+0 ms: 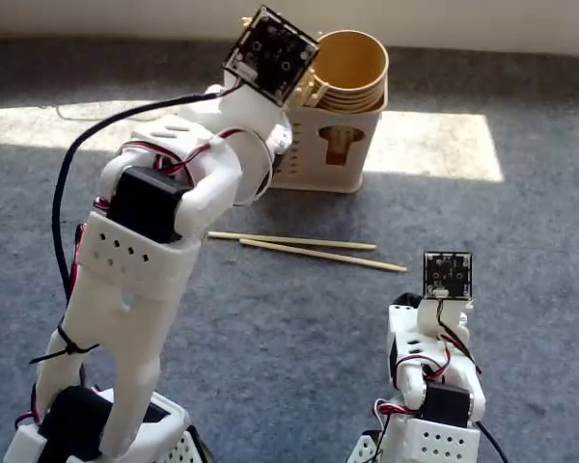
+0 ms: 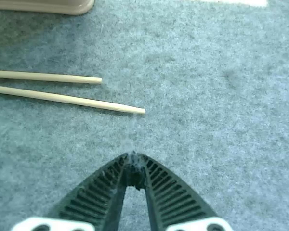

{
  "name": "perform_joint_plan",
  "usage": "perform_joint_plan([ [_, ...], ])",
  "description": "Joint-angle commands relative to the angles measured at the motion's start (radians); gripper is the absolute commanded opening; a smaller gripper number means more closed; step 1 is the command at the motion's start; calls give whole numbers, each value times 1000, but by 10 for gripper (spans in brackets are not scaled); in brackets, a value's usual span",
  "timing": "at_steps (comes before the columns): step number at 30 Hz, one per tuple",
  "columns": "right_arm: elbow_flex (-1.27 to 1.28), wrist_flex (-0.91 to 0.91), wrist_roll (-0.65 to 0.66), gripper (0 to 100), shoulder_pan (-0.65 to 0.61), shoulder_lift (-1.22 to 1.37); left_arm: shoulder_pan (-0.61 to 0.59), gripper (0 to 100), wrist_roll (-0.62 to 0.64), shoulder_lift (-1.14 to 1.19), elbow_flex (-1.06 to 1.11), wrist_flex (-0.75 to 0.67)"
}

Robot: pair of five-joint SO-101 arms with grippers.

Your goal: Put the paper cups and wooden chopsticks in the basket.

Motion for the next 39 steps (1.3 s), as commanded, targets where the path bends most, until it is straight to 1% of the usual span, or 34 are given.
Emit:
perform_joint_plan([
  [1,125,1,3,6,13,-8,-10,5,51,-35,-65,-195],
  [4,125,1,3,6,13,-8,-10,5,49,-35,-62,-293],
  [12,125,1,3,6,13,-8,-10,5,49,-33,-62,-483],
  [16,125,1,3,6,13,-8,-13,5,49,-33,-62,-555],
  [21,125,1,3,6,13,-8,-56,5,51,-31,-58,-632],
  [28,125,1,3,6,13,-8,-93,5,52,-33,65,-832],
  [32,125,1,3,6,13,-8,-94,5,52,-33,111,-890],
  [37,125,1,3,6,13,-8,-136,5,195,-33,124,-896],
  [39,125,1,3,6,13,-8,-150,5,232,-30,125,-896],
])
